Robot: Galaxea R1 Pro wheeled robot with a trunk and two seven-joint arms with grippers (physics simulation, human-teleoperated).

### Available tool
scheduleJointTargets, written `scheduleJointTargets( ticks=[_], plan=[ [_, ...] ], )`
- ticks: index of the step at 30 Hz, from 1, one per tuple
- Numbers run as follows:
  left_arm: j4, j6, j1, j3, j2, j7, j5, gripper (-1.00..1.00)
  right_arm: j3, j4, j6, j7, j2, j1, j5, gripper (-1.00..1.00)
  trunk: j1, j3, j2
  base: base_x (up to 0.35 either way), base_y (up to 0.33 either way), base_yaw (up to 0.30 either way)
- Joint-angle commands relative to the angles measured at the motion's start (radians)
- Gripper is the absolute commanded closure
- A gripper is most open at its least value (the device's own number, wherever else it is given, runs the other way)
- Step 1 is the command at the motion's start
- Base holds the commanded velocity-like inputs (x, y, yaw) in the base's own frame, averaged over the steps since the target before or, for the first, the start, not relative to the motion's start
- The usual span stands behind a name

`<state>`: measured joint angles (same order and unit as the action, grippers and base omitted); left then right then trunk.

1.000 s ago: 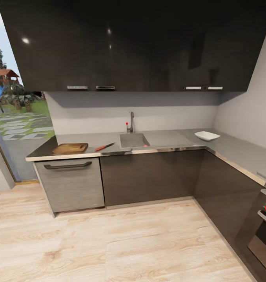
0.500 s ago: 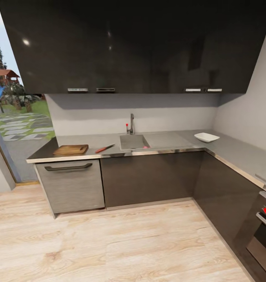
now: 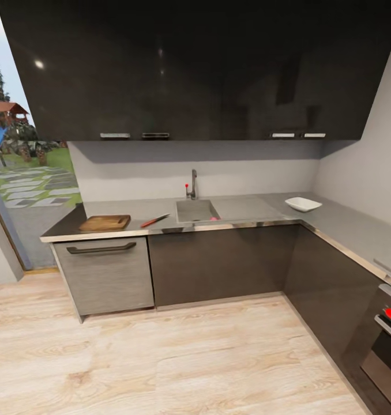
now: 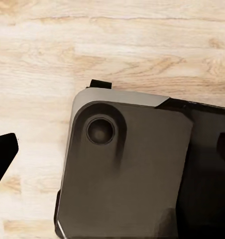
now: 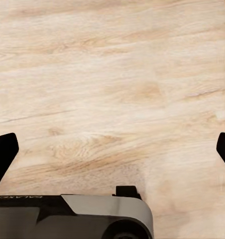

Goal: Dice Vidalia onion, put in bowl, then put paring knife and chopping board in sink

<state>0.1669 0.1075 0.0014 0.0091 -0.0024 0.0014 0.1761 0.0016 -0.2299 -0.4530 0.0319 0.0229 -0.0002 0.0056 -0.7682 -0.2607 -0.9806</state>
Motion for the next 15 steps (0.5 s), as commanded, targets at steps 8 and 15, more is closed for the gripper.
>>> scheduleJointTargets(
  ticks=[8, 15],
  plan=[
    [-0.015, 0.007, 0.0, -0.001, 0.003, 0.002, 0.011, -1.0, -0.001, 0.001, -0.016, 0.004, 0.0, 0.0, 0.0, -1.0, 0.031, 0.024, 0.056, 0.0, 0.0, 0.0],
    [-0.021, 0.008, 0.0, -0.001, 0.004, 0.002, 0.011, -1.0, -0.001, 0.001, -0.016, 0.004, 0.0, 0.0, 0.0, -1.0, 0.058, 0.046, 0.105, 0.0, 0.0, 0.0]
  ],
)
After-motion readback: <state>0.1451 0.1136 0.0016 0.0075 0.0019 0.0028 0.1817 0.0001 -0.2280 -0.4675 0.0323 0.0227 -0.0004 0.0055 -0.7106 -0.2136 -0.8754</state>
